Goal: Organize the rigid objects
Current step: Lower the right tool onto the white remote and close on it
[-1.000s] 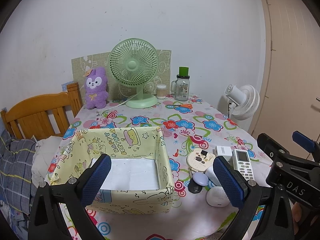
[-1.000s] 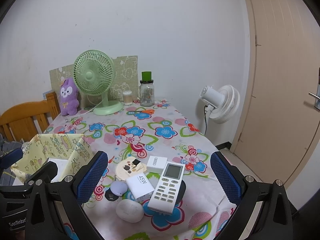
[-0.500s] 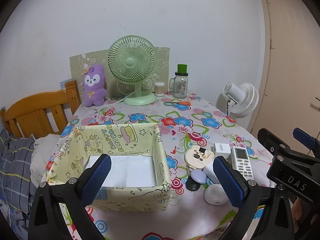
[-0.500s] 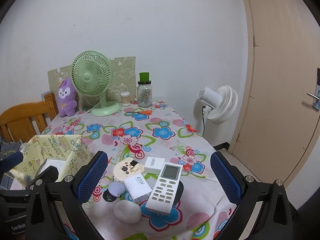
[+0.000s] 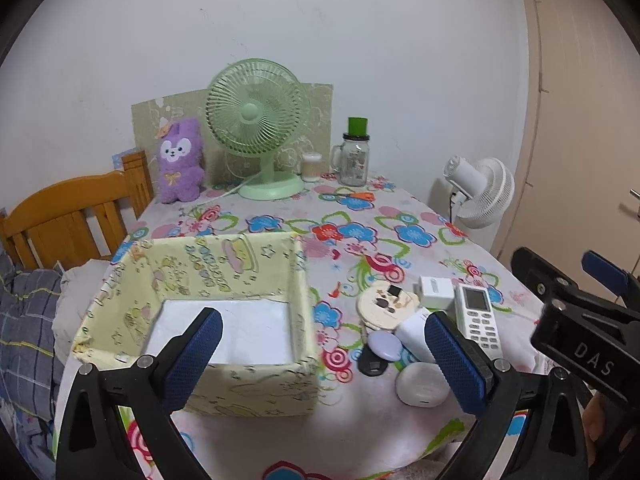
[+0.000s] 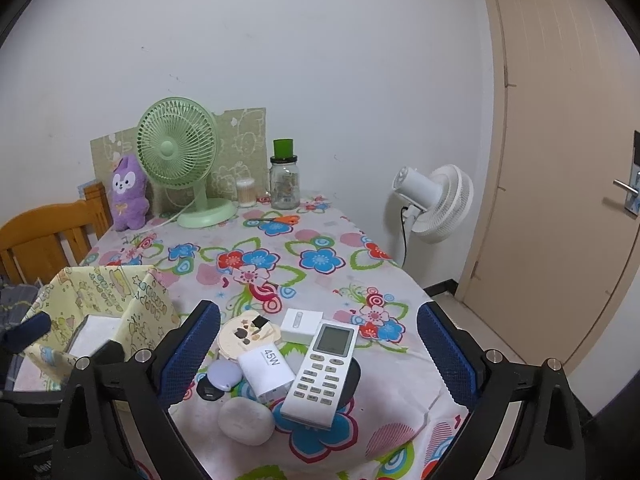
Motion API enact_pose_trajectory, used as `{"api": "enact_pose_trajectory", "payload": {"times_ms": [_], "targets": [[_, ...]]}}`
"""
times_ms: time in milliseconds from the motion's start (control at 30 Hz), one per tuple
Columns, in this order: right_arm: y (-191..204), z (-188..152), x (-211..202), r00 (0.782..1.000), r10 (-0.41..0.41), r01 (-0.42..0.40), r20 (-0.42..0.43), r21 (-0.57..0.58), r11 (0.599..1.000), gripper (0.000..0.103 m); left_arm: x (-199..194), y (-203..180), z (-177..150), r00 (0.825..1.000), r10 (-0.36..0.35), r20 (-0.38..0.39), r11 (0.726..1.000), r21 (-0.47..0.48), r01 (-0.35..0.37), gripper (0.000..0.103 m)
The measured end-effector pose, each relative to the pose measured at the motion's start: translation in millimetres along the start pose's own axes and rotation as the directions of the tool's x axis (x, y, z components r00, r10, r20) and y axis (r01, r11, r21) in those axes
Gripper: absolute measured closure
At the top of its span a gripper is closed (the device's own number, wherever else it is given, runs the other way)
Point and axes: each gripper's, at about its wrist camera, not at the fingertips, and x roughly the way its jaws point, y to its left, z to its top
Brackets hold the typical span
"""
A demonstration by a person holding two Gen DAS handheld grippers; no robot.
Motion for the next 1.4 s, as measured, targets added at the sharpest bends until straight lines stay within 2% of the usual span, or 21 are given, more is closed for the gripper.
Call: {"api": "enact_pose_trajectory", "payload": {"times_ms": [167, 433, 600, 933, 1067, 1333, 1400], "targets": [[-0.8, -1.9, 4.6, 1.0, 0.001, -0.001, -0.013, -0.015, 1.0, 0.01, 2.8, -16.6, -3.4, 1.0, -0.021, -0.004, 0.999, 0.036, 0.021, 0.003], [-6.6, -9.8, 20.0, 0.998, 0.016, -0.016, -0.057, -0.009, 1.0, 0.018, 19.2, -37.3, -8.3, 0.999, -0.036, -0.038, 0.997, 0.062, 0.038, 0.018], [-10.5, -15.5, 31.9, 0.996, 0.016, -0.016, -0.086, -0.006, 1.0, 0.02, 30.8, -47.5, -12.3, 0.996, -0.06, -0.072, 0.996, 0.068, 0.065, 0.023], [-15.5, -30.3, 65.1, 0.985, 0.031, -0.03, -0.171, 0.007, 1.0, 0.022, 62.6, -61.6, -23.3, 0.987, -0.056, -0.15, 0.994, 0.085, 0.07, 0.024], [-14.1, -35.9, 78.7, 0.978, 0.034, -0.034, -0.204, 0.003, 0.999, 0.023, 71.6, -69.4, -25.9, 0.99, -0.018, -0.143, 0.992, 0.118, 0.035, 0.024], [-16.3, -42.6, 102.5, 0.963, 0.036, -0.034, -0.266, 0.011, 0.999, 0.024, 90.1, -73.4, -28.4, 0.978, -0.055, -0.2, 0.992, 0.104, 0.077, 0.027], [-16.7, -45.0, 108.2, 0.959, 0.029, -0.027, -0.283, 0.011, 1.0, 0.029, 95.5, -73.7, -29.8, 0.974, -0.059, -0.217, 0.992, 0.098, 0.082, 0.028]]}}
